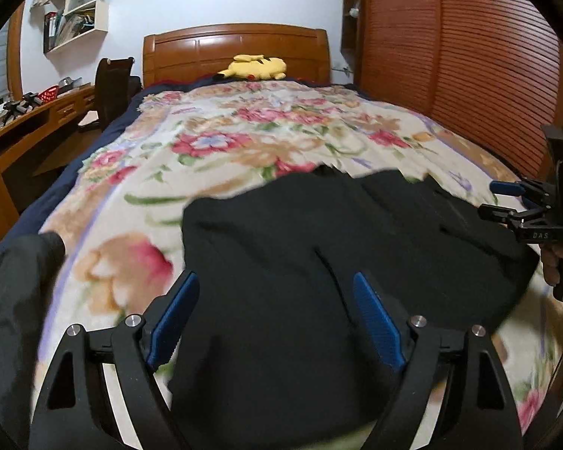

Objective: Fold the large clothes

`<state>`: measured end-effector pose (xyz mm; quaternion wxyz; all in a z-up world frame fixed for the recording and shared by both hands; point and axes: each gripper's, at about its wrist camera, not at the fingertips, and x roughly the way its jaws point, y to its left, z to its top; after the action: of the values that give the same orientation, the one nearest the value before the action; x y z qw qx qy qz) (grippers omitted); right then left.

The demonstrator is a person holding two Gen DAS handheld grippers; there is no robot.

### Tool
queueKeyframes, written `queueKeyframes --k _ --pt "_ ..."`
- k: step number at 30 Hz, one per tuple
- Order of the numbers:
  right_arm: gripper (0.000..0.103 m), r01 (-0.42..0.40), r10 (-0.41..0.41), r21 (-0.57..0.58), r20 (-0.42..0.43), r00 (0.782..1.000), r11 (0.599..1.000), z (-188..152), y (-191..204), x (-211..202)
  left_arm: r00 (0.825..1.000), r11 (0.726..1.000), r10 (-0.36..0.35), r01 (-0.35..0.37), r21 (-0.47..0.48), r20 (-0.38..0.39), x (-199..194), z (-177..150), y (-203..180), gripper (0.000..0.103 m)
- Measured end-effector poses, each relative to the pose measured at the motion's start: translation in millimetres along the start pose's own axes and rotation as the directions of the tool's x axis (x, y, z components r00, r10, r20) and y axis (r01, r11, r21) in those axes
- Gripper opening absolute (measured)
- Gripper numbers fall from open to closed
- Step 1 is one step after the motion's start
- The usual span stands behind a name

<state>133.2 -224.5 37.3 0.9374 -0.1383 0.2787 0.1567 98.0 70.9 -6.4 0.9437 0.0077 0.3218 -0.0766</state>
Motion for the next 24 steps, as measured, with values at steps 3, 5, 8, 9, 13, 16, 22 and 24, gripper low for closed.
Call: queueKeyframes --k 3,5,8,9,13,16,22,24 --pt "0.083 -0.035 0.035 -0.01 -0.005 0.999 0.999 -17.5 15.9 -10.9 1.0 1.0 -0.013 0.013 0.016 -0.003 -6.8 -12.1 -16.7 0.085" --pt "0.083 -0.058 0.058 -0.002 -0.007 0.998 0.998 -26.7 21.1 -18.2 1.0 0.999 -0.027 0.027 0.02 -0.006 -9.4 -18.9 -24.8 0.085" --pt "0.082 -0.085 0.085 0.0 -0.007 0.996 0.996 -32.9 27.1 -27.2 0.999 0.999 -0.044 0.044 0.011 -0.015 -11.3 -29.0 -30.7 0.085" --pt "0.082 -0.093 0.093 -0.002 -0.004 0.996 0.996 -34.5 29.8 -30.6 0.999 0.999 -0.045 0.045 0.009 -0.019 -10.9 -31.5 -31.3 0.085" --pt "0.082 -0.135 0.135 -0.011 -0.01 0.991 0.991 -46.5 41.1 -34.4 0.998 1.0 -0.027 0.028 0.013 -0.048 -2.0 -43.7 -31.7 0.085" --pt "0.082 -0.135 0.135 -0.015 -0.04 0.99 0.991 -56.6 37.7 -23.6 0.997 0.999 -0.05 0.05 -0.002 -0.062 3.2 -49.8 -28.3 0.085" --pt "0.082 -0.118 0.116 -0.028 -0.08 0.99 0.993 -63.3 35.1 -10.1 0.997 0.999 -0.038 0.039 0.014 -0.06 5.5 -55.2 -30.7 0.085" --pt "0.082 -0.106 0.103 -0.033 -0.083 0.991 0.994 -60.6 36.4 -11.8 0.998 0.999 -0.035 0.036 0.015 -0.061 6.2 -54.9 -30.7 0.085"
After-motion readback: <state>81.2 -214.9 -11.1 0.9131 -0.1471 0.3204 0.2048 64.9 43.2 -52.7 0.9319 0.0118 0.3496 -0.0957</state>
